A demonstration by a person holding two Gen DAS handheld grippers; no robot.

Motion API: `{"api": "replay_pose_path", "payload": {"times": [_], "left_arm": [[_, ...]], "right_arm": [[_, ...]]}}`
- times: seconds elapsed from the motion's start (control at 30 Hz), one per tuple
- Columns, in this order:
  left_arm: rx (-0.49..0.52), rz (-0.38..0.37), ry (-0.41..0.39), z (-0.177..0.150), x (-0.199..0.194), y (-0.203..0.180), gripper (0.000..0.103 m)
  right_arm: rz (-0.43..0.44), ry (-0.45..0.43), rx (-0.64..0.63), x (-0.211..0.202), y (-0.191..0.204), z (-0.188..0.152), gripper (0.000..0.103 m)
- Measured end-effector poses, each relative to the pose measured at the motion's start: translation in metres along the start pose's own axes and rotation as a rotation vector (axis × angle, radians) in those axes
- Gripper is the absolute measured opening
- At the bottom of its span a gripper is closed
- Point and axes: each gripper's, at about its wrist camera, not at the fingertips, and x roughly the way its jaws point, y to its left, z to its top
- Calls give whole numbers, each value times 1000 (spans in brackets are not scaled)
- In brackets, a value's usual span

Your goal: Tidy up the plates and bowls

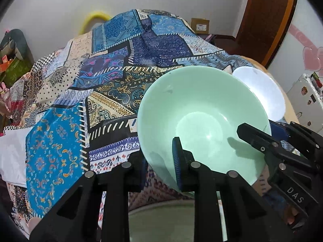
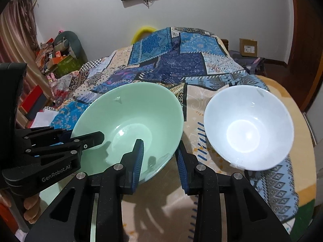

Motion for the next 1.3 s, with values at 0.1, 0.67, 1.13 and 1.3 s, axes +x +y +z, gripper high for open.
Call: {"api": "replay_pose_path", "payload": {"times": [0.1,0.67,1.13,1.3], "left_arm": [[-4,-4,-16,-5,-17,0,22],[-47,13,-101,-47,-112,17,22],[-122,64,-125,-100,-166,50,22],[-152,86,-126,-120,-180,69,22]], "right_arm": [[0,-13,-5,-10,5,0,29],[43,-83,-56,-61,50,-11,29],[114,-96,-120,-75,103,-29,29],[141,-91,-142,-77,125,-39,29]]}}
